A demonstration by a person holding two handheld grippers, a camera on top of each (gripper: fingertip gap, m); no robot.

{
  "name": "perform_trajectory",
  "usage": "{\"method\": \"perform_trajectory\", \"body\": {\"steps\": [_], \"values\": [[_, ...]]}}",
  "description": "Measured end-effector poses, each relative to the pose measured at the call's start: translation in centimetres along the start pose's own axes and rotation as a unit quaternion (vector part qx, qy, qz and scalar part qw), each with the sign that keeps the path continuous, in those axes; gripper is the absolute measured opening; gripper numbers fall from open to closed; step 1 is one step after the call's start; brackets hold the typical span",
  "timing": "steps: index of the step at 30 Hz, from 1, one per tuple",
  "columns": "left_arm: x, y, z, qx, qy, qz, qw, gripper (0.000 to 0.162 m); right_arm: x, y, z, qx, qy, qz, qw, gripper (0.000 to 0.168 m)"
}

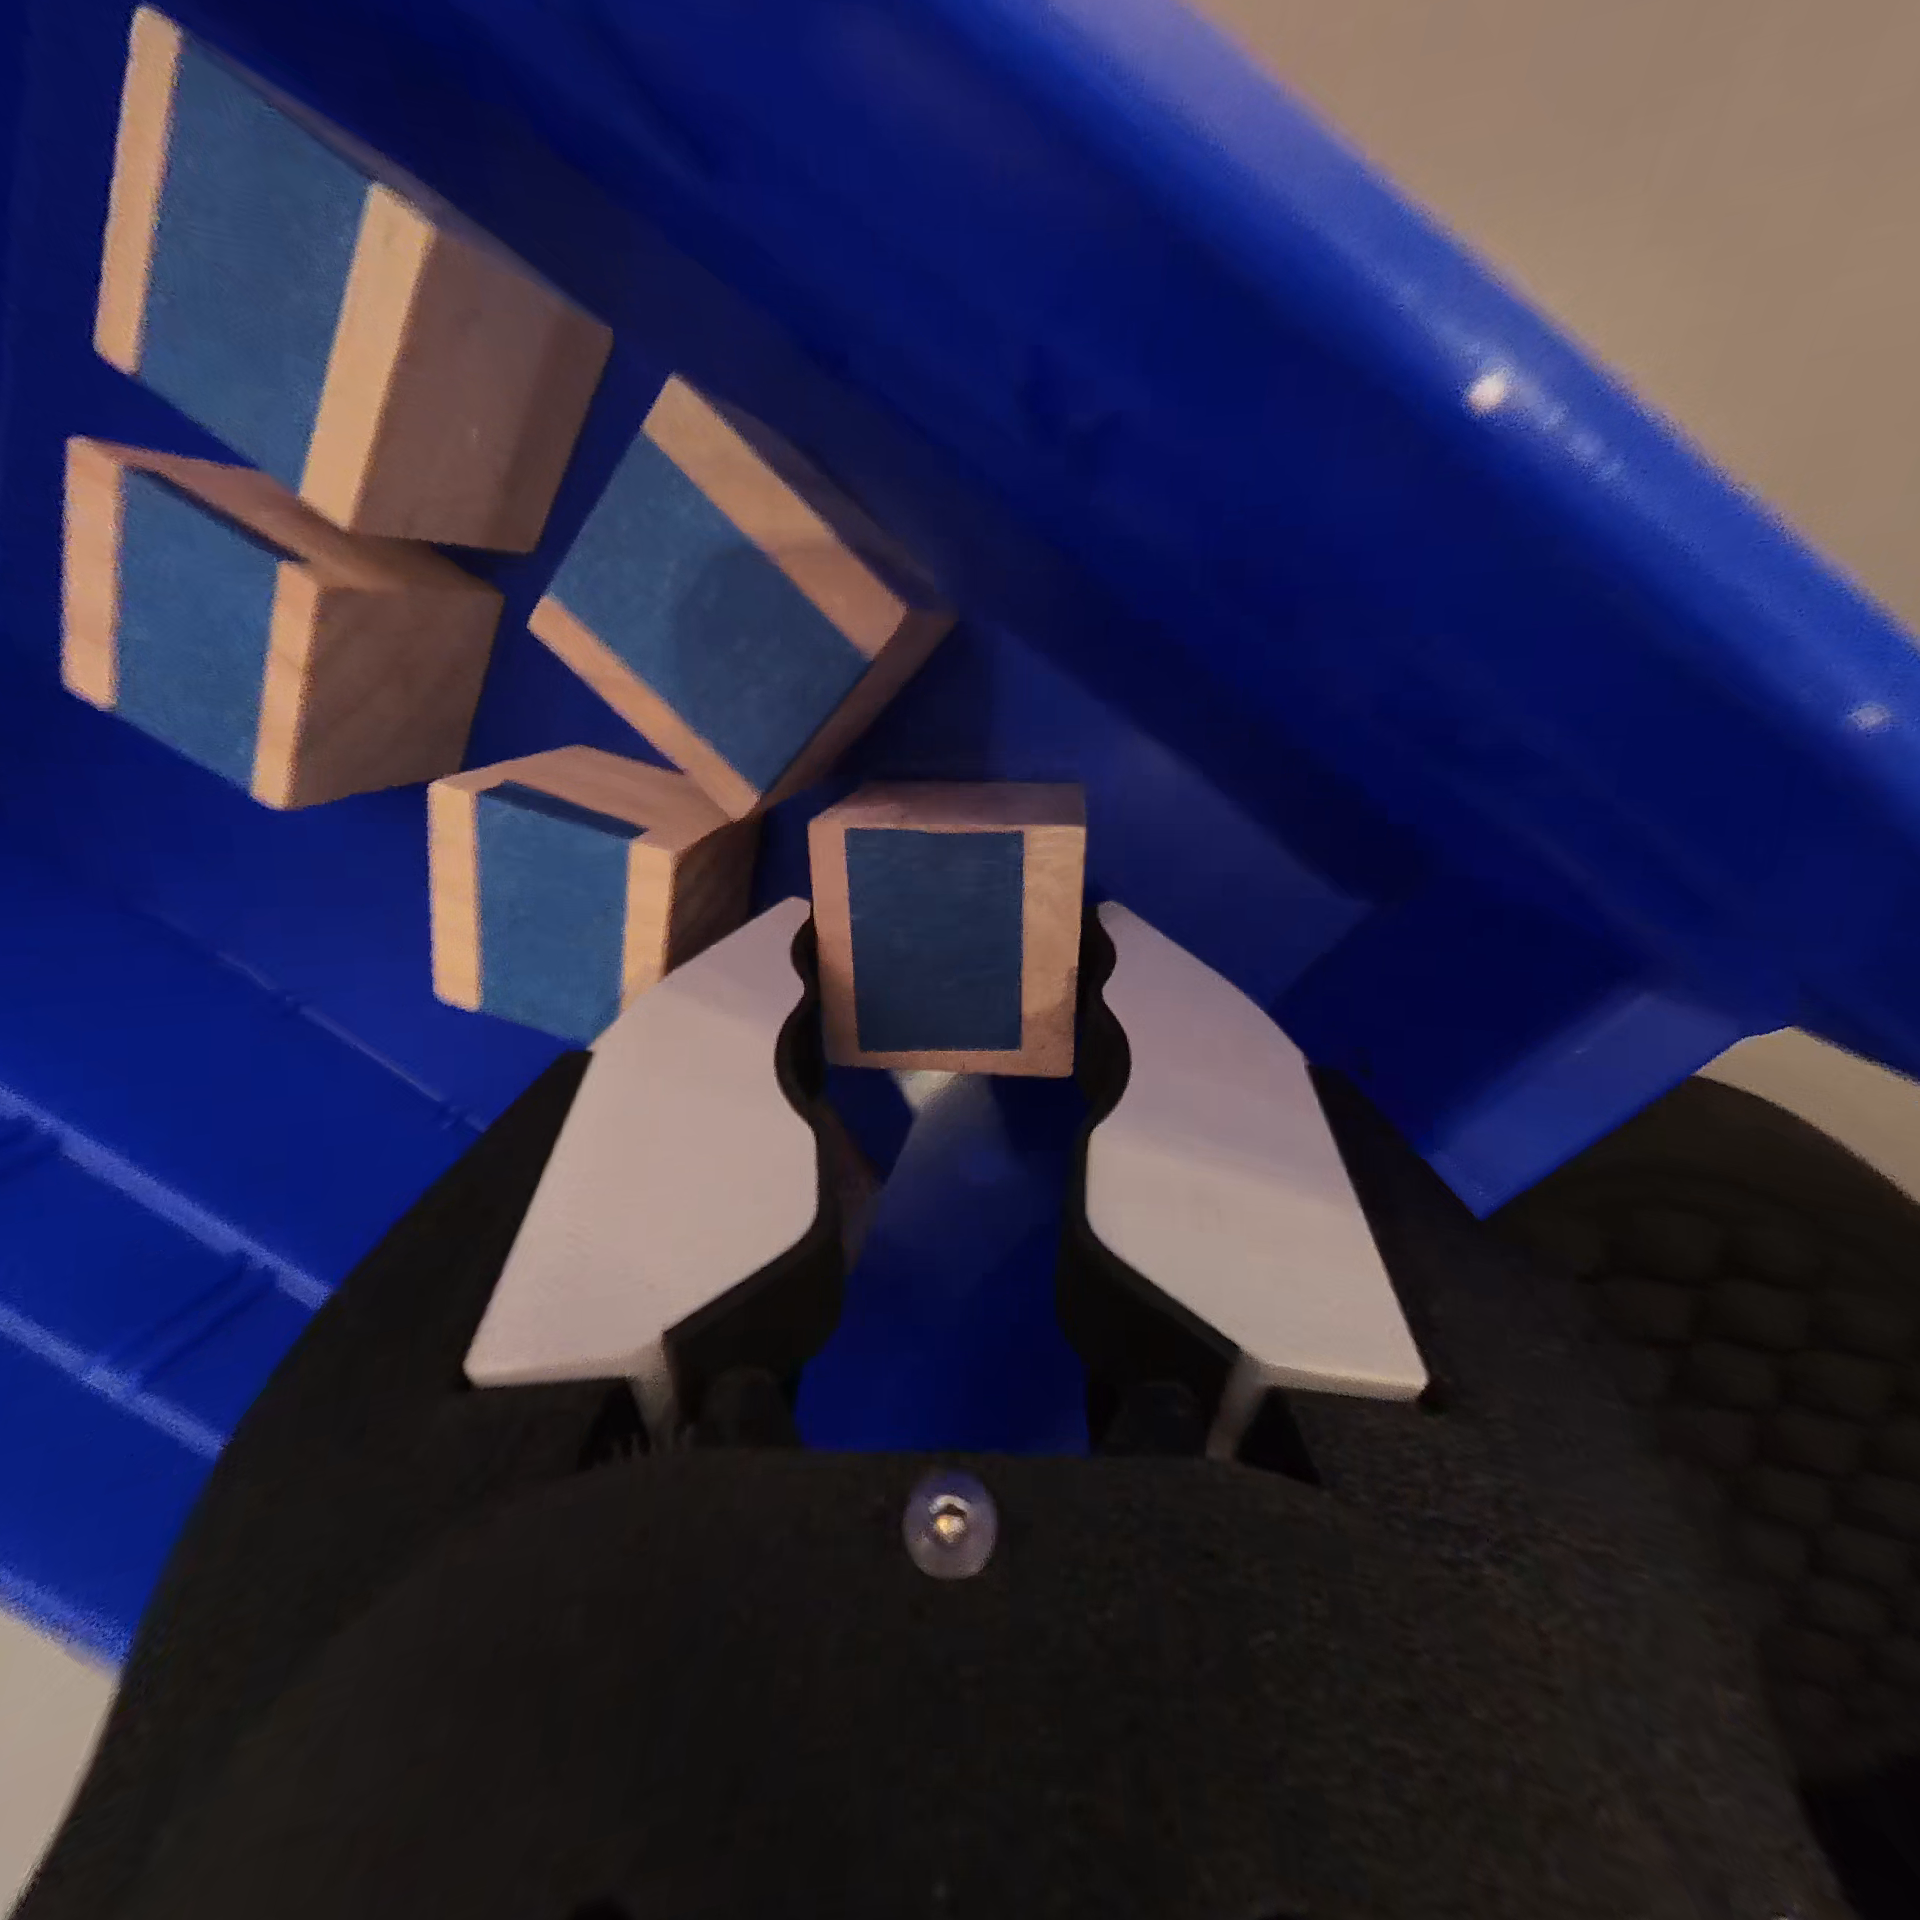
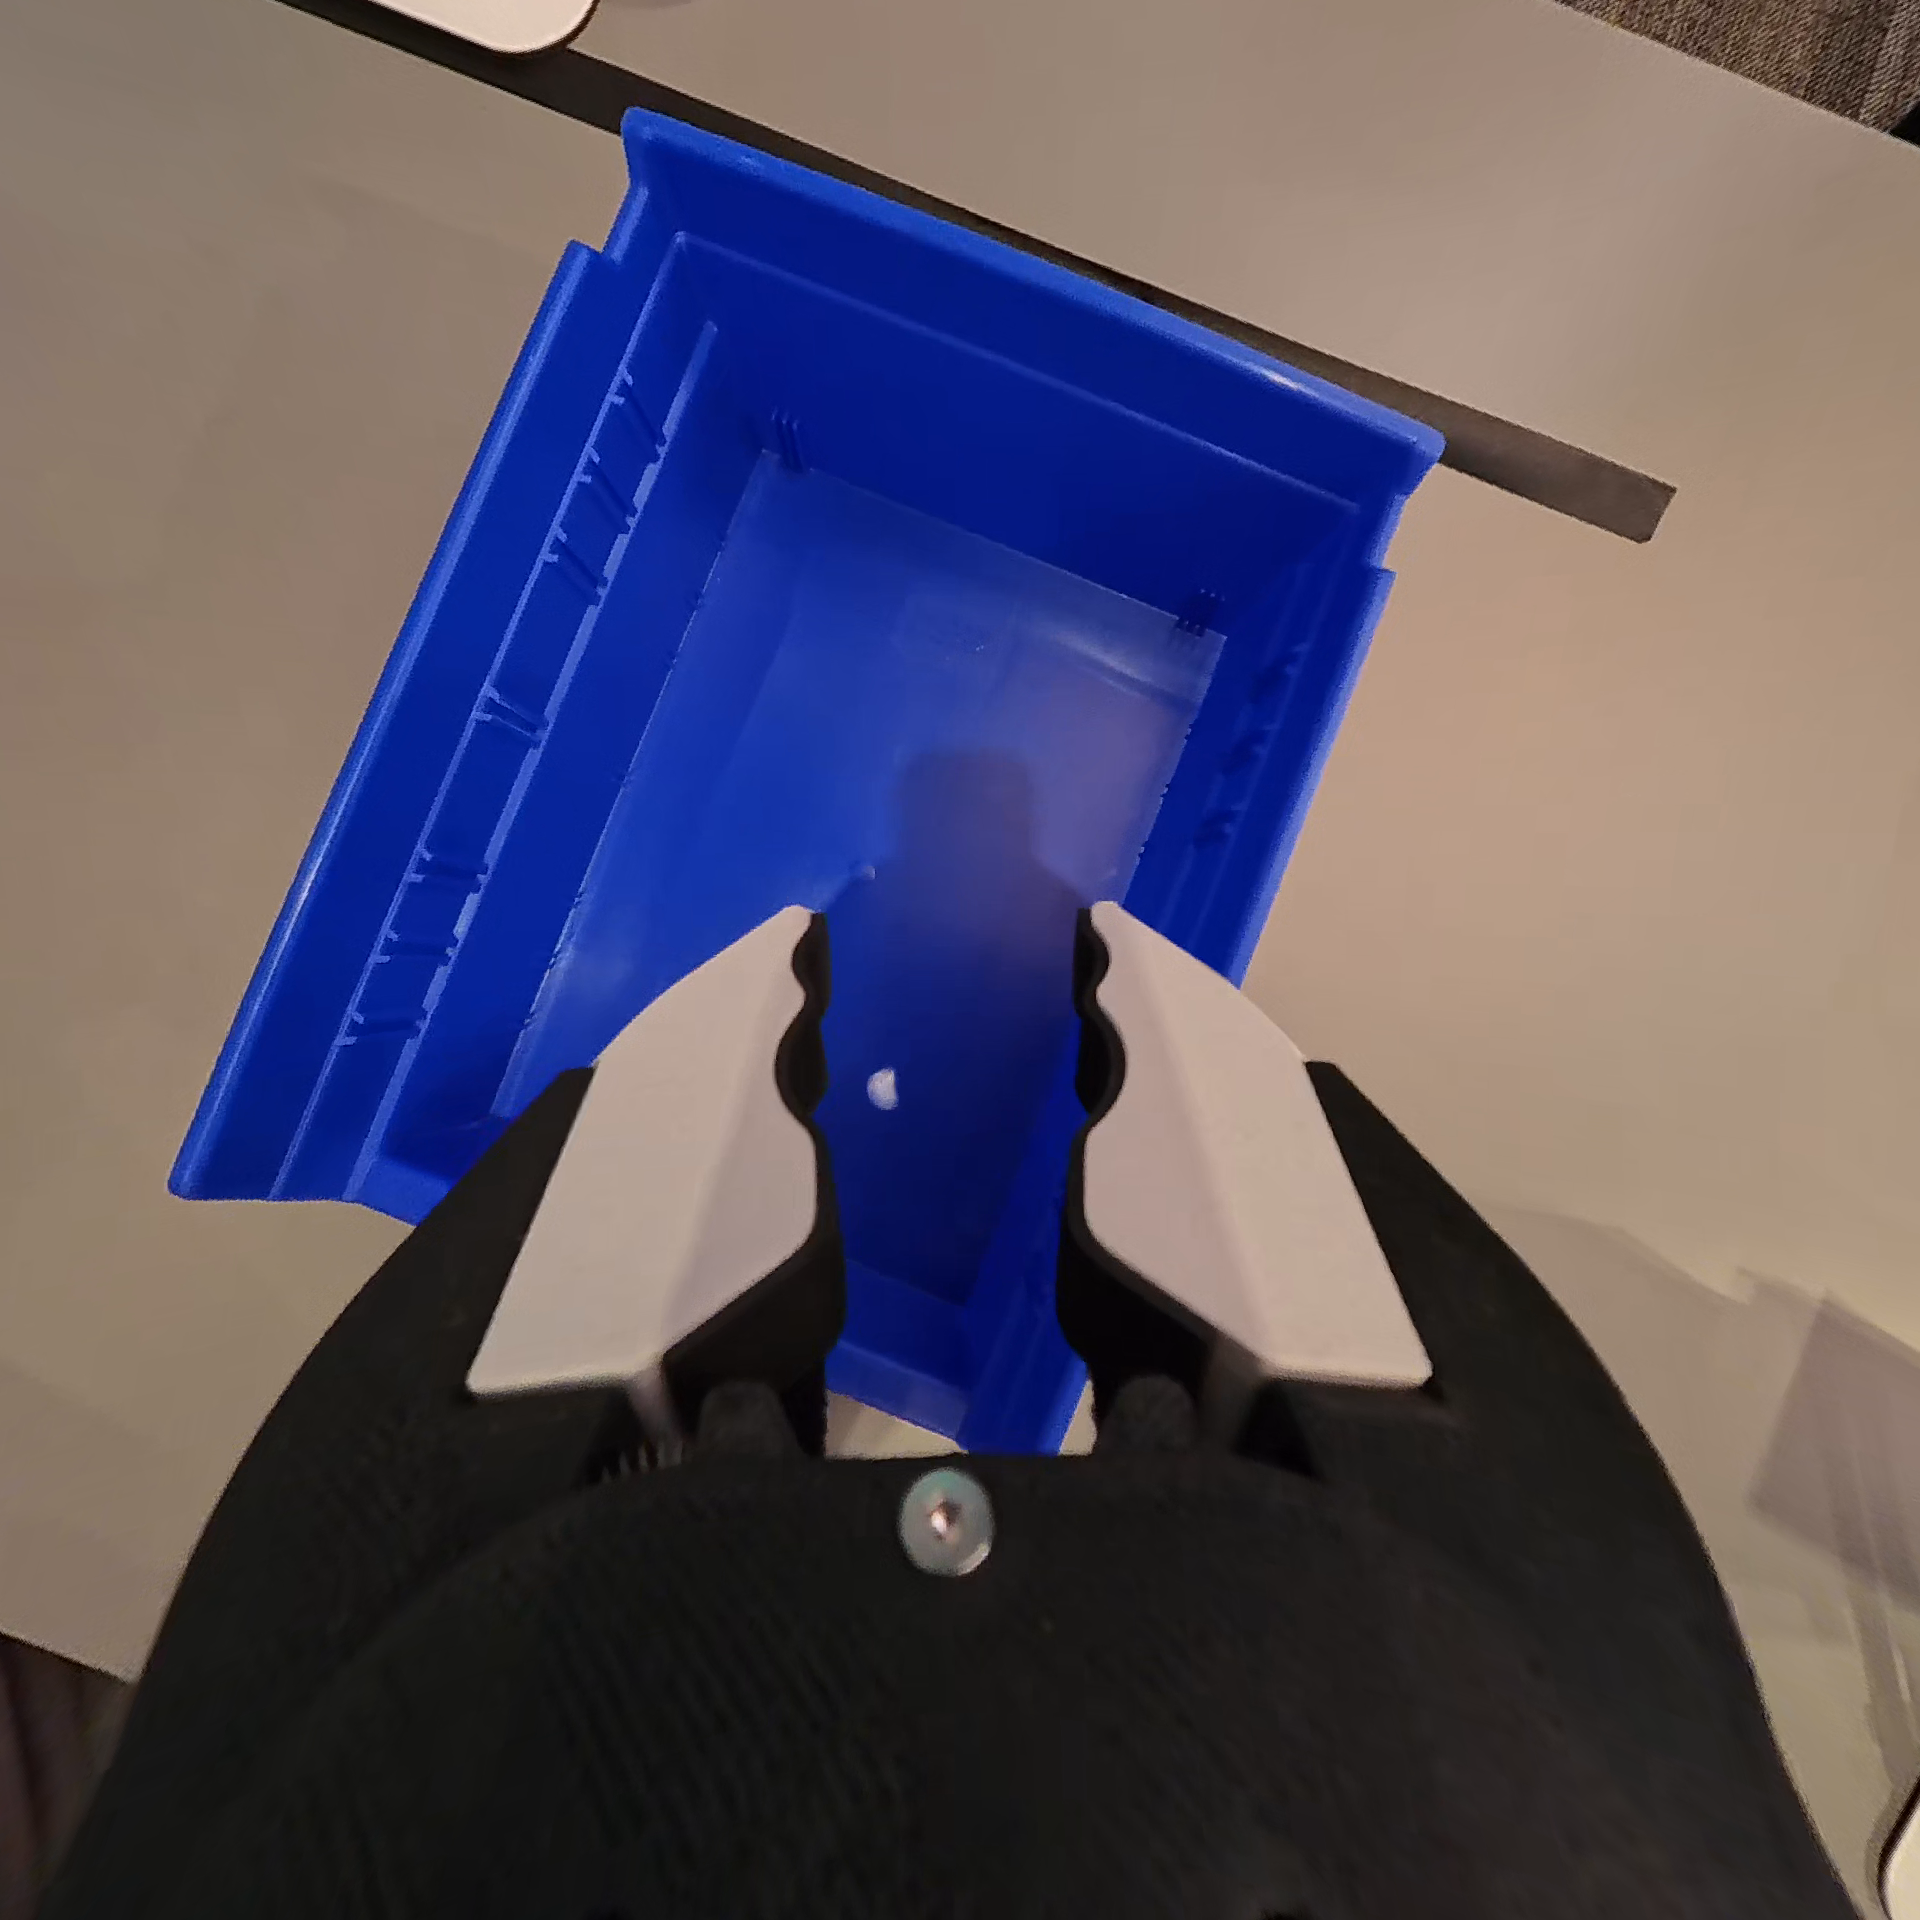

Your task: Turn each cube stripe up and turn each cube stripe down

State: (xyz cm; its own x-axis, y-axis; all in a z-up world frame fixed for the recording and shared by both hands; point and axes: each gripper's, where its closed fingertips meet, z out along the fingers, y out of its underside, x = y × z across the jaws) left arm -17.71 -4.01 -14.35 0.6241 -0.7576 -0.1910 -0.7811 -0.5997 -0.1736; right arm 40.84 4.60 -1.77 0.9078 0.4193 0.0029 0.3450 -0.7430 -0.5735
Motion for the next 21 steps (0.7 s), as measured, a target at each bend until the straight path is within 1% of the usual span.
{"method": "perform_trajectory", "body": {"steps": [2,3,5,8,9,10,11,12,13,14,15,16,17,18,21], "values": [[-1.1,0.5,-1.0,-0.004,-0.032,0.005,0.999,0.047,0.0,-0.4,-0.2,0.010,0.005,-0.005,1.000,0.047],[-1.4,0.4,-1.8,0.008,-0.038,-0.001,0.999,0.047,-0.1,-0.7,-0.4,0.017,0.006,-0.007,1.000,0.046],[-1.8,-0.6,-4.3,0.059,-0.034,-0.026,0.997,0.046,-0.5,-1.5,-1.0,0.036,0.011,-0.016,0.999,0.045],[-1.9,-3.4,-9.5,0.180,-0.007,-0.075,0.981,0.046,-2.2,-3.9,-2.5,0.093,0.019,-0.051,0.994,0.045],[-1.5,-5.0,-11.5,0.234,0.017,-0.092,0.968,0.046,-3.5,-5.2,-3.2,0.125,0.015,-0.072,0.989,0.044],[-0.8,-6.7,-13.6,0.292,0.050,-0.107,0.949,0.046,-5.1,-6.8,-4.0,0.167,0.009,-0.101,0.981,0.048],[0.3,-8.5,-15.6,0.345,0.094,-0.118,0.926,0.046,-7.4,-8.5,-5.1,0.221,-0.004,-0.142,0.965,0.051],[1.5,-10.0,-17.5,0.387,0.141,-0.124,0.903,0.046,-10.2,-10.3,-6.5,0.292,-0.020,-0.189,0.937,0.054],[2.6,-11.5,-19.1,0.420,0.181,-0.124,0.880,0.046,-13.4,-11.5,-8.3,0.368,-0.040,-0.237,0.898,0.057],[3.6,-12.8,-20.2,0.443,0.211,-0.123,0.863,0.045,-17.0,-11.7,-9.8,0.434,-0.069,-0.290,0.850,0.057],[4.6,-13.9,-20.9,0.456,0.233,-0.120,0.850,0.045,-20.2,-11.5,-11.2,0.500,-0.080,-0.332,0.796,0.057],[5.7,-15.1,-21.6,0.469,0.255,-0.114,0.838,0.045,-23.0,-11.0,-12.1,0.547,-0.081,-0.368,0.748,0.057],[6.8,-16.2,-22.2,0.482,0.281,-0.110,0.823,0.045,-25.5,-10.4,-12.3,0.567,-0.085,-0.399,0.716,0.056],[8.0,-17.3,-22.9,0.491,0.313,-0.106,0.806,0.045,-27.6,-9.8,-12.0,0.570,-0.090,-0.417,0.702,0.057],[11.1,-20.0,-24.6,0.508,0.391,-0.091,0.762,0.045,-31.9,-8.9,-10.3,0.561,-0.129,-0.418,0.703,0.068]]}}
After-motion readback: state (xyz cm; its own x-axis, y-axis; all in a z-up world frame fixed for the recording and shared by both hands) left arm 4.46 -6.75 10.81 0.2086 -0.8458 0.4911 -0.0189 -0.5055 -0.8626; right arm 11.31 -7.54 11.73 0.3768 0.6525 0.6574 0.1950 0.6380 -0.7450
